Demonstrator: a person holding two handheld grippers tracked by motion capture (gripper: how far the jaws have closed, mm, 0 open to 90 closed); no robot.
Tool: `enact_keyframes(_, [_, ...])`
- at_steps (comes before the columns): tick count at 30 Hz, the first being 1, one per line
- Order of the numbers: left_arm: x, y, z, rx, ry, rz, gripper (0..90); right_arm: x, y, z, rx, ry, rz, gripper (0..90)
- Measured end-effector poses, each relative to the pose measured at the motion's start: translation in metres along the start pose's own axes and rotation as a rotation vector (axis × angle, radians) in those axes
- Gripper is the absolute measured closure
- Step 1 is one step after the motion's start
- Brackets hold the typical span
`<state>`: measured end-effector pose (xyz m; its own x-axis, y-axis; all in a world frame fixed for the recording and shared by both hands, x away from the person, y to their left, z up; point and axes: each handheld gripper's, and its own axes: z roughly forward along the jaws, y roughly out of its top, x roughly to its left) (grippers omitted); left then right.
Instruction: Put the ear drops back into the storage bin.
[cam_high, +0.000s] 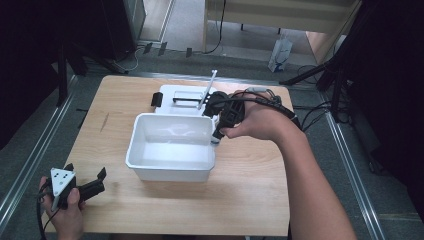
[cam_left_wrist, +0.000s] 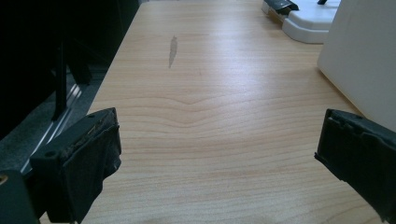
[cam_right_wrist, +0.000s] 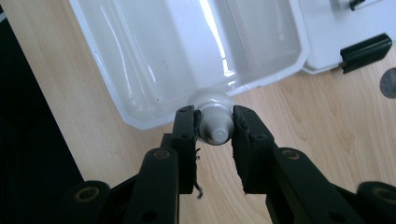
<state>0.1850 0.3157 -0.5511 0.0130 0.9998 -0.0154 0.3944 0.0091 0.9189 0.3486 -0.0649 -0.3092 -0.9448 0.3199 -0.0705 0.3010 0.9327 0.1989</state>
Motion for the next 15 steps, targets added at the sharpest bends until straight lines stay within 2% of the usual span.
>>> enact_keyframes(8, [0.000, 0.000, 0.000, 0.000, -0.002, -0.002, 0.5, 0.001, 0.015, 0.016, 0.007, 0.016, -0.032, 72.1])
enact_keyframes(15, [0.000, 0.000, 0.000, -0.002, -0.003, -0.003, 0.5, 0.000, 0.018, 0.033, 0.029, 0.014, -0.050, 72.2])
